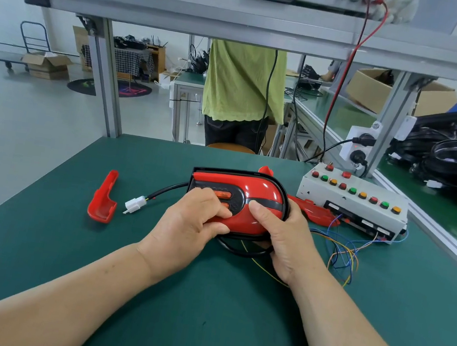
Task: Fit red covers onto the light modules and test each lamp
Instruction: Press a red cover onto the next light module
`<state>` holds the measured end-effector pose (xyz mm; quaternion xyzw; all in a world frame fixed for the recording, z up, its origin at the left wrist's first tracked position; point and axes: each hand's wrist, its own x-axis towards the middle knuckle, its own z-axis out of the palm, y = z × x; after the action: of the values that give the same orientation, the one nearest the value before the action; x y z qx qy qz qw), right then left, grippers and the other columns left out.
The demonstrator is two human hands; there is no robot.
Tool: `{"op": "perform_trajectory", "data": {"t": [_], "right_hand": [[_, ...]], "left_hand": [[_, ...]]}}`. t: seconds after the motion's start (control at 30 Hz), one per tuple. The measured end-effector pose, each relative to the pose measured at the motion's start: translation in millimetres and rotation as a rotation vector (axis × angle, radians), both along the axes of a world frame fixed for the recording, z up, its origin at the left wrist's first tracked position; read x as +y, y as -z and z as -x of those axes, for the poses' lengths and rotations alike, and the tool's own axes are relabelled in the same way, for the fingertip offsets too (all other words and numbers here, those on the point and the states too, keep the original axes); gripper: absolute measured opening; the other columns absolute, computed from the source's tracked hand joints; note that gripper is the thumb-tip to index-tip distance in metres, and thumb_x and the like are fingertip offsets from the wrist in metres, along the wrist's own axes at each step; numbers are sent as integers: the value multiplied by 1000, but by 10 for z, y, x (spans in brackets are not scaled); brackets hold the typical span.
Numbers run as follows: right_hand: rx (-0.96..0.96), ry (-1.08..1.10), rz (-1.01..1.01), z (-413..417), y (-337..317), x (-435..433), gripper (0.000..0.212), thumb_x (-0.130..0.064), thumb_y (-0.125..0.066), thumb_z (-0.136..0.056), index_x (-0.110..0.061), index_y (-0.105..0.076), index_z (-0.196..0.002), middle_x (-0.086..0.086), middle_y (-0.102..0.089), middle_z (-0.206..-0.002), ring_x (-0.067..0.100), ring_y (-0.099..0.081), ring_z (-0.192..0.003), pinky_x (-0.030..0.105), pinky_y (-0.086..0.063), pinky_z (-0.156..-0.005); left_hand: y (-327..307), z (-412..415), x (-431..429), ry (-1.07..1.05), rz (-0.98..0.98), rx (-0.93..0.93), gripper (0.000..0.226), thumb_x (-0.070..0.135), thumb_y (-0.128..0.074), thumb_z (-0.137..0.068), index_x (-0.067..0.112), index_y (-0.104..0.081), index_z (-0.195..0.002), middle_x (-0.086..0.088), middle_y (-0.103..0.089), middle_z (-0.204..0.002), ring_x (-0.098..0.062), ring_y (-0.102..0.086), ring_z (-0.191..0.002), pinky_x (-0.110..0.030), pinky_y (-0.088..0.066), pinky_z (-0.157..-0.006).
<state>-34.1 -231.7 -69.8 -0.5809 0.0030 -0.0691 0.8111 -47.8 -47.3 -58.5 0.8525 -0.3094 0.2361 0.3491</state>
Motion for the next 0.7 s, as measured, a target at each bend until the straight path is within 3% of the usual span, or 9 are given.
{"op": "perform_trajectory", "data": {"t": [0.27,0.43,0.5,0.57,0.63,0.7], "right_hand": [[9,29,-12,12,-2,10,75,-29,-91,-47,-16,-63,-115,7,-77,-100,25,-75,-89,35,-60,-70],[3,32,-10,8,-11,-11,75,-27,-90,-46,-13,-64,-115,8,-77,-98,24,-75,-87,35,-59,-69],[-1,43,-15,-3,-13,-37,73,-26,-90,-47,-11,-64,-114,10,-77,-99,25,-74,-86,37,-60,-70],[-5,46,-44,-24,-18,-83,65,-23,-88,-49,-12,-65,-108,10,-77,-95,23,-74,-81,36,-60,-67],[5,47,-73,-45,-23,-144,59,-24,-87,-49,-14,-66,-103,9,-77,-93,23,-74,-79,38,-61,-68],[26,44,-98,-57,-29,-196,59,-25,-87,-49,-14,-67,-104,11,-77,-95,25,-74,-80,42,-61,-71]], "left_hand": [[26,-1,-15,16,-1,-24,14,1,-77,-82,-1,-73,-95,-7,-60,-89,-22,-56,-88,-34,-48,-87],[44,-21,-2,4,-27,9,23,8,-76,-84,3,-72,-106,-6,-60,-98,-23,-56,-98,-40,-46,-95],[5,-51,22,-4,-31,26,37,18,-79,-83,10,-70,-117,-3,-60,-106,-22,-55,-106,-35,-42,-100],[-41,-105,89,-73,121,75,44,27,-77,-83,19,-64,-125,6,-59,-112,-9,-53,-113,-17,-37,-102],[-78,-175,191,-224,279,202,40,34,-69,-89,28,-59,-128,15,-58,-111,8,-53,-106,-2,-34,-91],[-65,-248,281,-320,317,399,34,40,-60,-94,29,-58,-126,15,-62,-107,6,-58,-95,-12,-43,-89]]}}
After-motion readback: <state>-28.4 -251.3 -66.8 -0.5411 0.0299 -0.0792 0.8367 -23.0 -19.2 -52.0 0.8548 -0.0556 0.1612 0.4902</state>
